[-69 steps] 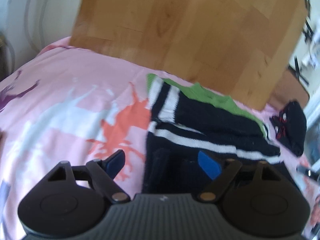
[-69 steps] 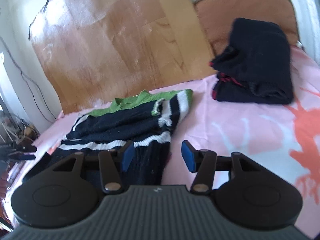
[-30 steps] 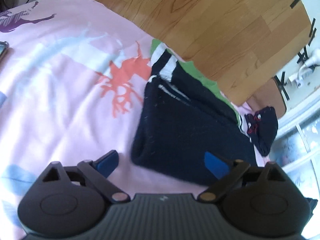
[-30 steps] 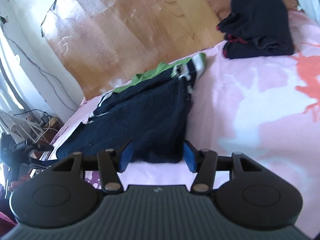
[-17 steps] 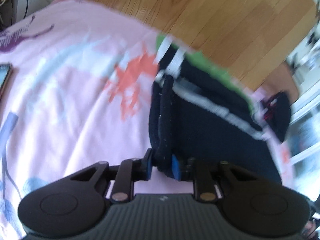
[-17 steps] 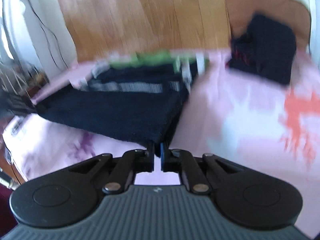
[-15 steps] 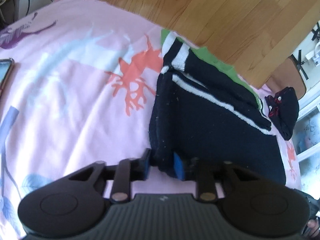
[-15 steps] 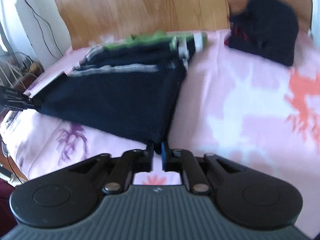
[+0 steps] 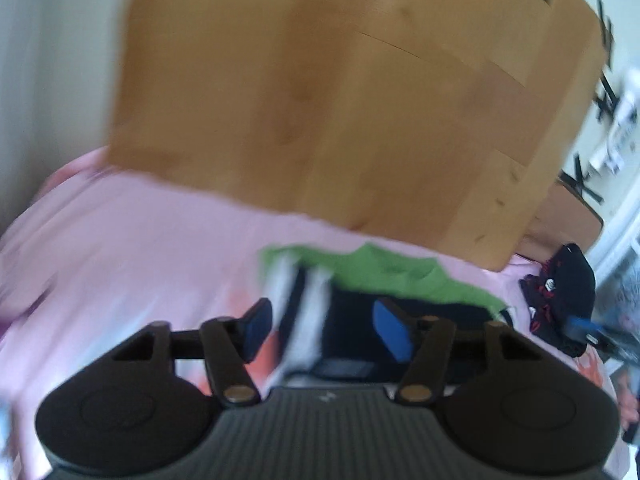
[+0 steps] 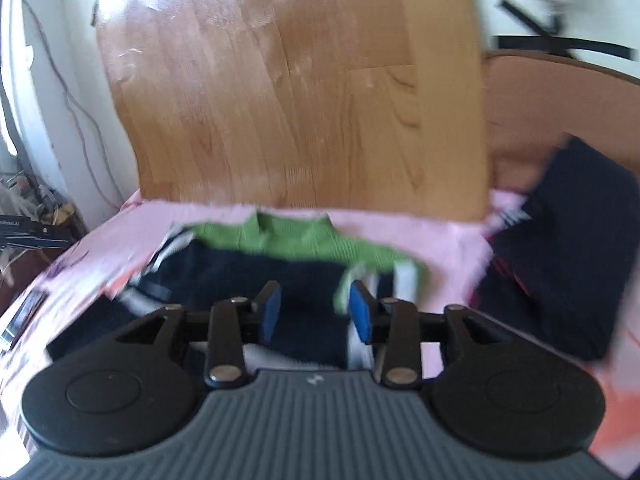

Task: Fold small clothes
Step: 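Grasp the green knit towel edge with both tools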

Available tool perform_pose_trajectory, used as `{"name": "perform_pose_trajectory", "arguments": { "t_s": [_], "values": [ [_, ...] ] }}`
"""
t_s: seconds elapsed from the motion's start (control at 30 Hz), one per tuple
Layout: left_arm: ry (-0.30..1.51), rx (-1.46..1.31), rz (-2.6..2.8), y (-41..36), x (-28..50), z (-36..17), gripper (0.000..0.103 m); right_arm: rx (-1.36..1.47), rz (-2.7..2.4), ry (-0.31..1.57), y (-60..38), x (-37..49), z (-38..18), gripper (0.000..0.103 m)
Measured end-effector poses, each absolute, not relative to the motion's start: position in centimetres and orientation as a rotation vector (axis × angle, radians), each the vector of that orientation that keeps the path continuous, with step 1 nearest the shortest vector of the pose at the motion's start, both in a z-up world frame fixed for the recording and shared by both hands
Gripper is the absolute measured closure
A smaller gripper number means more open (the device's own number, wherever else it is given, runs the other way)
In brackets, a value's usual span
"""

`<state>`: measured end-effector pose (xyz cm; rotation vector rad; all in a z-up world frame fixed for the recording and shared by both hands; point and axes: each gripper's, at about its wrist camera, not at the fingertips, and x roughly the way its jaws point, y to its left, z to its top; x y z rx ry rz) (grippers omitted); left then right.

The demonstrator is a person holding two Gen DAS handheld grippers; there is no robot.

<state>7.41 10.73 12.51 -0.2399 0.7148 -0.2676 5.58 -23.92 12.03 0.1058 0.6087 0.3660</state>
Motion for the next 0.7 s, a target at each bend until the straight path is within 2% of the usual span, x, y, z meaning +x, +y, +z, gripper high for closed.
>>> {"name": "perform_pose_trajectory", "arguments": {
  "t_s": [0.1, 0.13, 0.2, 0.23, 0.3, 0.37, 0.43, 0.47, 0.5, 0.53, 0.57, 0.7],
  "values": [
    [0.767, -0.169, -0.295, 5.4, 14.7, 11.6, 0.043, 0.12, 0.364, 0.653, -22.1, 12.2, 10.6, 0.048],
    [0.787, -0.155, -0.301, 4.0, 16.7, 11.0, 0.041, 0.121, 0.367, 0.674, -21.5, 14.3, 10.1, 0.047],
    [0.833, -0.111, -0.291, 1.0, 21.1, 9.2, 0.035, 0.089, 0.373, 0.718, -20.5, 17.9, 8.9, 0.038],
    [0.85, -0.087, -0.277, -0.1, 22.4, 8.1, 0.03, 0.072, 0.367, 0.735, -20.1, 19.5, 8.2, 0.037],
    [0.886, -0.058, -0.246, -1.7, 25.1, 6.2, 0.029, 0.075, 0.371, 0.763, -19.5, 22.3, 7.1, 0.036],
    [0.931, -0.046, -0.242, -2.4, 26.8, 4.3, 0.032, 0.112, 0.407, 0.789, -19.4, 24.1, 6.2, 0.035],
    [0.959, -0.038, -0.237, -2.8, 27.7, 2.7, 0.051, 0.124, 0.438, 0.817, -19.2, 25.4, 5.1, 0.033],
    [0.938, -0.017, -0.221, -2.9, 27.6, 2.4, 0.056, 0.112, 0.443, 0.83, -18.9, 25.7, 4.6, 0.033],
    [0.928, -0.006, -0.228, -3.0, 27.4, 2.3, 0.072, 0.099, 0.449, 0.841, -18.7, 26.4, 4.1, 0.037],
    [0.925, -0.02, -0.25, -2.8, 27.2, 2.4, 0.083, 0.084, 0.467, 0.857, -18.3, 26.6, 3.7, 0.048],
    [0.921, -0.028, -0.24, -2.6, 26.8, 2.8, 0.085, 0.069, 0.491, 0.87, -18.0, 26.4, 3.4, 0.081],
    [0.846, -0.055, -0.265, -1.4, 23.6, 5.8, 0.088, 0.01, 0.49, 0.784, -17.4, 24.0, 5.4, 0.087]
  ]
}}
